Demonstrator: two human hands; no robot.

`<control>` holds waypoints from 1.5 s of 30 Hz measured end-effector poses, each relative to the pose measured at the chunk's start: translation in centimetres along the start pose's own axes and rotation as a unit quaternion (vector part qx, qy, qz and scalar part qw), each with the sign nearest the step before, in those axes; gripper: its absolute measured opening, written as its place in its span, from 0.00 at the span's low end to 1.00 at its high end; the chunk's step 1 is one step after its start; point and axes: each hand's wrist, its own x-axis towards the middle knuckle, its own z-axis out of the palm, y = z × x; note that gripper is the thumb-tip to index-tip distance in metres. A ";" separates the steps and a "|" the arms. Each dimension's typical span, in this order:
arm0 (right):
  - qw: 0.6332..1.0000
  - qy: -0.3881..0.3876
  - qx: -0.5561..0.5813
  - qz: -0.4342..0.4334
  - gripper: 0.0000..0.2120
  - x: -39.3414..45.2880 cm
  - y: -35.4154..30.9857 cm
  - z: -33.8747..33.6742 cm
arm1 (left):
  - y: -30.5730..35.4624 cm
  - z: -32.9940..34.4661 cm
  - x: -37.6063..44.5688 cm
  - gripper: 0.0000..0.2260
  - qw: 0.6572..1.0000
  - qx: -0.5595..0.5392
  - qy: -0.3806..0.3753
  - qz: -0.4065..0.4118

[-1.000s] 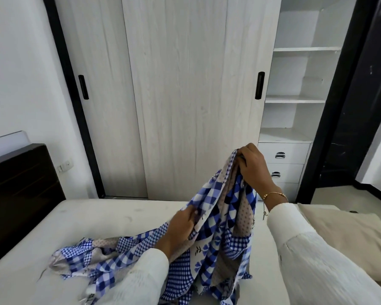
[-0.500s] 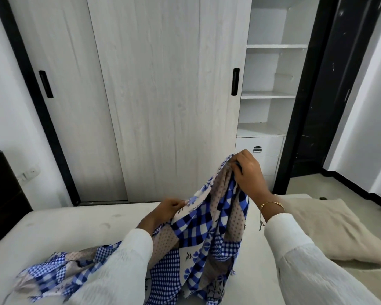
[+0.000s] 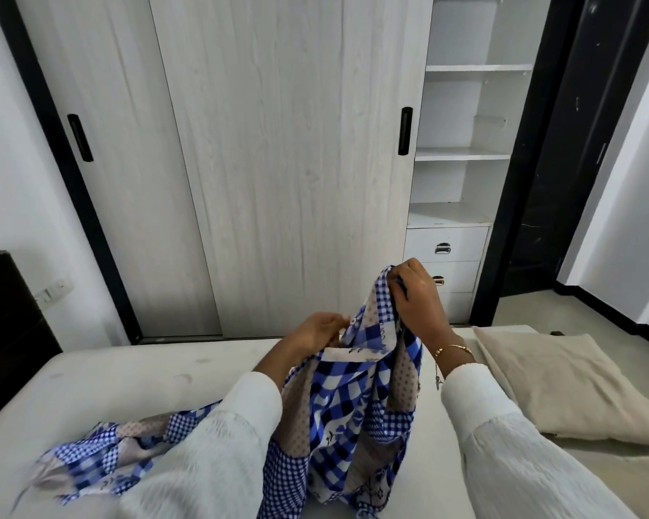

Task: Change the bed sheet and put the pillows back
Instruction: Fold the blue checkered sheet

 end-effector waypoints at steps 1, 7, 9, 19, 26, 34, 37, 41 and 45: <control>1.000 -0.003 -0.001 -0.004 0.04 0.0 0.0 0.1 | 0.1 0.1 0.1 0.14 0.999 0.040 -0.008 -0.010; 1.000 -0.009 -0.003 0.013 0.04 -0.1 0.4 -0.3 | -0.1 2.1 1.0 0.14 0.969 0.245 -0.026 -0.019; 1.000 -0.003 0.001 0.015 0.04 -0.2 0.4 -0.5 | -0.8 3.2 1.0 0.19 0.968 0.242 0.064 -0.013; 1.000 0.002 0.001 0.023 0.05 -0.6 0.9 -1.4 | -3.0 4.7 0.8 0.18 0.981 0.059 0.157 0.098; 1.000 0.010 0.005 0.017 0.04 -0.8 0.9 -1.8 | -3.7 2.6 1.9 0.20 0.970 0.082 0.193 0.119; 1.000 0.007 -0.004 0.007 0.04 -1.5 2.0 -2.6 | -7.4 1.7 3.1 0.11 0.946 0.306 0.065 0.082; 1.000 0.002 -0.001 0.009 0.03 -1.5 2.3 -2.7 | -8.4 1.8 2.9 0.17 0.958 0.270 0.063 0.079; 1.000 0.006 0.002 -0.004 0.04 -1.5 1.7 -2.6 | -7.9 2.3 3.5 0.15 0.966 0.241 0.035 0.083; 1.000 0.008 0.006 0.004 0.04 -1.6 1.9 -2.6 | -7.5 2.7 4.1 0.14 0.957 0.249 0.102 0.113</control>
